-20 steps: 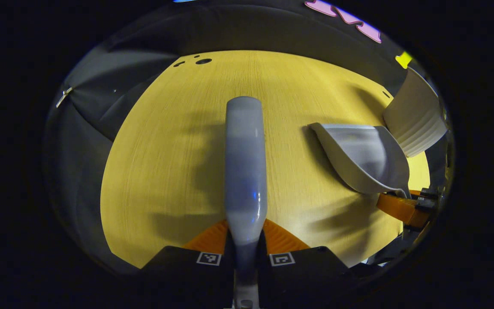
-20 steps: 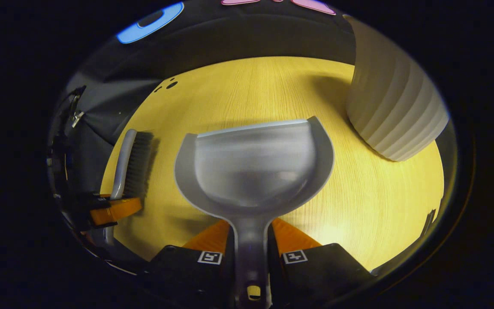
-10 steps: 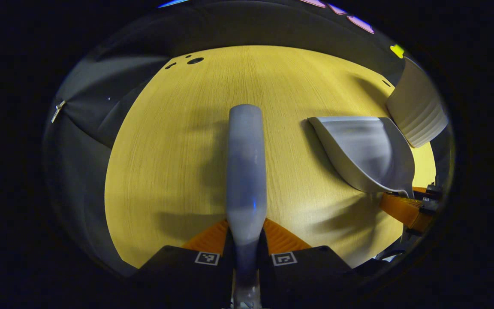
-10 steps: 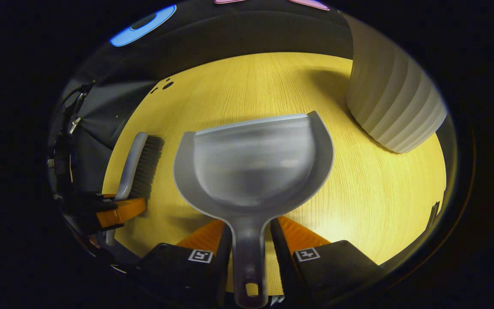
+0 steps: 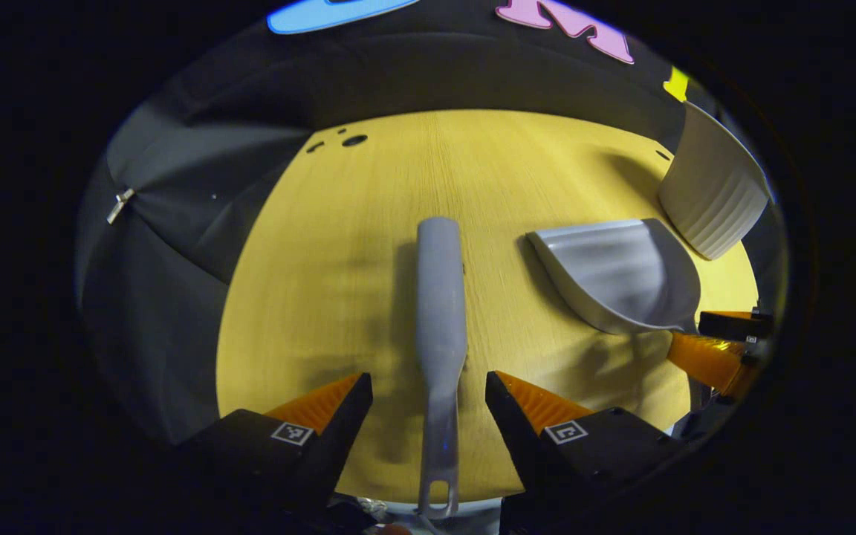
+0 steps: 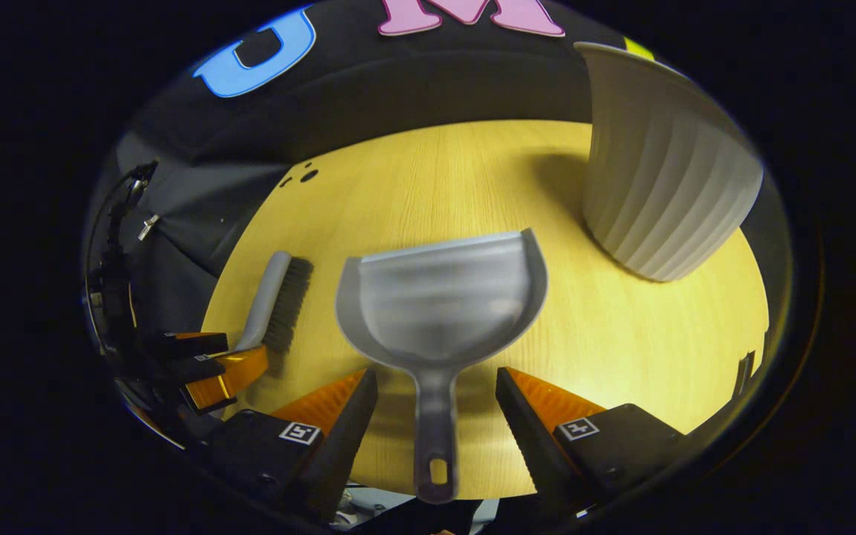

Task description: Pick up the small broom and dustpan from the desktop, sweep the trash into the dustpan with the broom, and then empty the trash into the garbage bin.

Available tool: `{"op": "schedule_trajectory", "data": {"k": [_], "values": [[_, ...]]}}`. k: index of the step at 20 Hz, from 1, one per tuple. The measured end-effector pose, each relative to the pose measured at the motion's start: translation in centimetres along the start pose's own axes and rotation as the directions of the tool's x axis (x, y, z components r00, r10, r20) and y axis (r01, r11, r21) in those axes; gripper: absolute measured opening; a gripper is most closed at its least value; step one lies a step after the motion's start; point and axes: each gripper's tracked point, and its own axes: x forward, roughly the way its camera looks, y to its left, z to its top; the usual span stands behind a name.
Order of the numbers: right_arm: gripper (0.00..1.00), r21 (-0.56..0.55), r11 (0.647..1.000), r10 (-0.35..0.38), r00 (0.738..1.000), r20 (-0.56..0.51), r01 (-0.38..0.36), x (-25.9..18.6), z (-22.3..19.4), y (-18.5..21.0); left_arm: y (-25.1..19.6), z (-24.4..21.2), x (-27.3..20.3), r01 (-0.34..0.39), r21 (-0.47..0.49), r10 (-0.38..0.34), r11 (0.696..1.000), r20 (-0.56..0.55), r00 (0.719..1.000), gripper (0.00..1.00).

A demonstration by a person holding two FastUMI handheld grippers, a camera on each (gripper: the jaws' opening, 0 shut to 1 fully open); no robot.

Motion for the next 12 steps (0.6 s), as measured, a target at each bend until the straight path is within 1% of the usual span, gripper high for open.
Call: {"op": "schedule_trajectory", "data": {"k": [3, 6, 8, 10, 12], "values": [[0.99, -0.023, 1.000, -0.007, 0.995, 0.103, 0.009, -3.1, 2.4, -0.6, -0.5, 2.1, -3.6, 0.006, -0.024, -0.004, 1.000, 0.113, 0.994, 0.97], [0.99, -0.064, 0.997, -0.020, 0.975, 0.220, 0.035, -7.2, 4.9, -1.5, -1.0, 4.3, -7.9, -0.003, -0.030, 0.010, 1.000, 0.246, 0.969, 0.98], [0.99, -0.099, 0.994, -0.019, 0.956, 0.294, 0.050, -10.0, 6.3, -1.5, -1.8, 5.6, -11.8, -0.013, -0.022, 0.020, 1.000, 0.350, 0.936, 0.98], [0.99, -0.131, 0.989, -0.013, 0.932, 0.362, 0.065, -12.9, 7.4, -1.6, -2.9, 6.8, -15.5, -0.014, -0.029, 0.026, 0.999, 0.460, 0.887, 0.98], [0.99, -0.161, 0.985, 0.009, 0.901, 0.435, 0.068, -15.7, 8.4, -1.3, -4.2, 7.3, -19.1, -0.014, -0.049, 0.038, 0.999, 0.550, 0.834, 0.98]]}}
